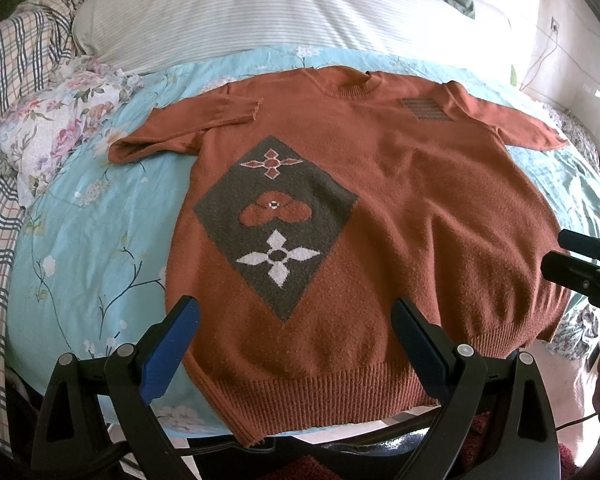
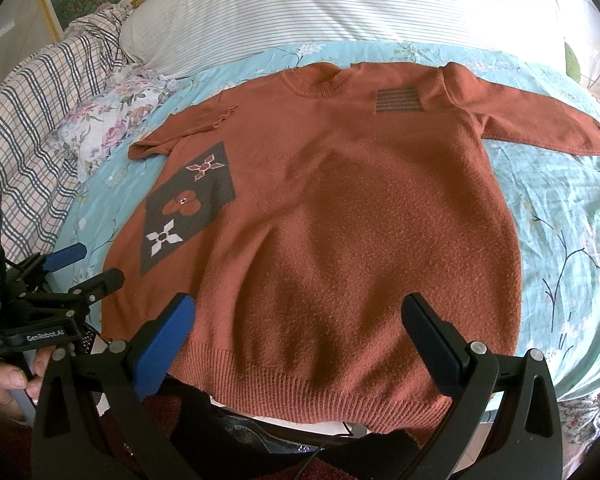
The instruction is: Fold small clothes
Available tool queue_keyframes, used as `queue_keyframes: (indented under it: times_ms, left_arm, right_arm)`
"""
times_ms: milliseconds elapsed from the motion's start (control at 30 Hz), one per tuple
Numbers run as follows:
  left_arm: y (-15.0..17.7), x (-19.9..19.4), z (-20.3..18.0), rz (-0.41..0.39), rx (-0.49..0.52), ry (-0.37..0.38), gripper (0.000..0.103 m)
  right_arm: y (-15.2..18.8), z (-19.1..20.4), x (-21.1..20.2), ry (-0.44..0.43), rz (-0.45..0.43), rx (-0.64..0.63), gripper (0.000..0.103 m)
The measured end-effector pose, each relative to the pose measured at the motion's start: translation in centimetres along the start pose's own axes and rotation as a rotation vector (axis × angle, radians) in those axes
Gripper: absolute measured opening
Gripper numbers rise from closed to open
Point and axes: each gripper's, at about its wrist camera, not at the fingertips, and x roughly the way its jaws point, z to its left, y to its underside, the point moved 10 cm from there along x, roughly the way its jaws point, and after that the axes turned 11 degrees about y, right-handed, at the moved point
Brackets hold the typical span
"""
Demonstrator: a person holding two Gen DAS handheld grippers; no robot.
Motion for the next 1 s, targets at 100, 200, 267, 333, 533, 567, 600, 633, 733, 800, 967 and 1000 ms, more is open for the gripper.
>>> queue_keyframes:
  times_ms: [100,200,267,333,533,567,600,633,733,800,967,1000]
  left_arm:
    - [0.1,0.2,0.0,0.009,-0.006,0.004,0.097]
    - [-0.2,0.6,-0.1,0.010,-0.019,0.029,0.097]
    - [-0.2,0.8,-0.1,0.022,-0.037,0.043,0.097]
    - [-0.1,1.3,0.0,0.044,-0.064,0.060,0.097]
    - [-0.7,2.2,-0.1,0.042,-0.031,0.043,0.097]
    - [-0.8,2.4,-0.2,0.042,-0.022,0.036,0.097]
    - [-0.9,2.6,-0.3,0.042,-0.016,0.035,0.097]
    - [-1.1,2.9,-0.3,0.045,-0.009,0.032,0.097]
    - [-1.7,3.3,-0.3,0.039,-0.002,0.033,0.097]
    - [-2.4,3.6,-0.3,0.020,-0.008,0.040,0.097]
    - [-3.7,4.5,-0.3,0.021,-0.022,0.048,0.097]
    - [-3.9,4.8,-0.4,0.025,-0.024,0.052,0.097]
  right_arm:
    - [0.3,0.0,-0.3,0.015,0.009,0.001,0.103]
    - [0.5,-0.4,-0.2,0.021,0.014,0.020,0.103]
    - [0.3,-0.5,-0.2,0.012,-0.010,0.038,0.103]
    - [-1.0,-0.6,-0.3,-0.053,-0.122,0.079,0.103]
    - [-1.2,-2.5,0.6,-0.004,-0.086,0.066,0.103]
    - [-1.3,-2.9,0.6,0.004,-0.087,0.067,0.103]
    - [-1.5,-3.3,0.6,0.009,-0.094,0.070,0.103]
    - [-1.8,-3.8,0.7,0.010,-0.101,0.076,0.103]
    - [-2.4,-5.7,0.8,0.031,-0.110,0.100,0.103]
    - [-3.0,-7.8,0.9,0.032,-0.112,0.143,0.102]
    - [-5.5,-15.5,0.8,0.095,-0.151,0.261,0.088]
    - [-6.3,-17.9,0.6,0.119,-0.165,0.293,0.087]
